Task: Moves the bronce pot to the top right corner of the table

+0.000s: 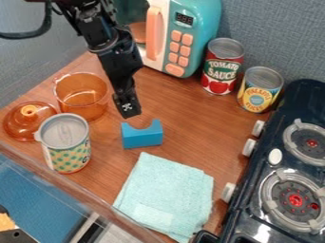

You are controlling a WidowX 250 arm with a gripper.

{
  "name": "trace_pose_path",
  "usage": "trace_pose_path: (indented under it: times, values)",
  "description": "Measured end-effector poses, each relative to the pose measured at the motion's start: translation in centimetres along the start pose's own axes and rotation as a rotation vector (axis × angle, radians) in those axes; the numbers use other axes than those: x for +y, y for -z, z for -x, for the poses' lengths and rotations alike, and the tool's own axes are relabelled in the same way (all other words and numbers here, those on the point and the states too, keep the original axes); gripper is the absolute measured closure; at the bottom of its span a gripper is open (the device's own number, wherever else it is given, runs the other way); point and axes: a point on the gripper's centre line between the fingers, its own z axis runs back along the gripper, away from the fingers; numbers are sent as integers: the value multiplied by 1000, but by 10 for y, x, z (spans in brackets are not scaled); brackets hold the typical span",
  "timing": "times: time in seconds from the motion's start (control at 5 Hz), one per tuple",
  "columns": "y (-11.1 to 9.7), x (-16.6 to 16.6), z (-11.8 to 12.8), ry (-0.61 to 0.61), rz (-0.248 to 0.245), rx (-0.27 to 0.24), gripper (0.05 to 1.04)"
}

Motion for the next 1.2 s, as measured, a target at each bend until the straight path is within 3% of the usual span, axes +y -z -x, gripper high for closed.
trace_pose_path:
  times: [0.2,0.4,0.6,0.8,1.0,1.2]
  values:
    - [6,-4,4,-15,29,12,83]
    - [1,12,5,-87,22,-4,83]
    - [-10,32,15,-103,-23,14,83]
    - [-14,45,33,-105,-90,80,83]
    - [-14,51,52,7,-64,122,83]
    - [-10,54,67,14,-47,146,83]
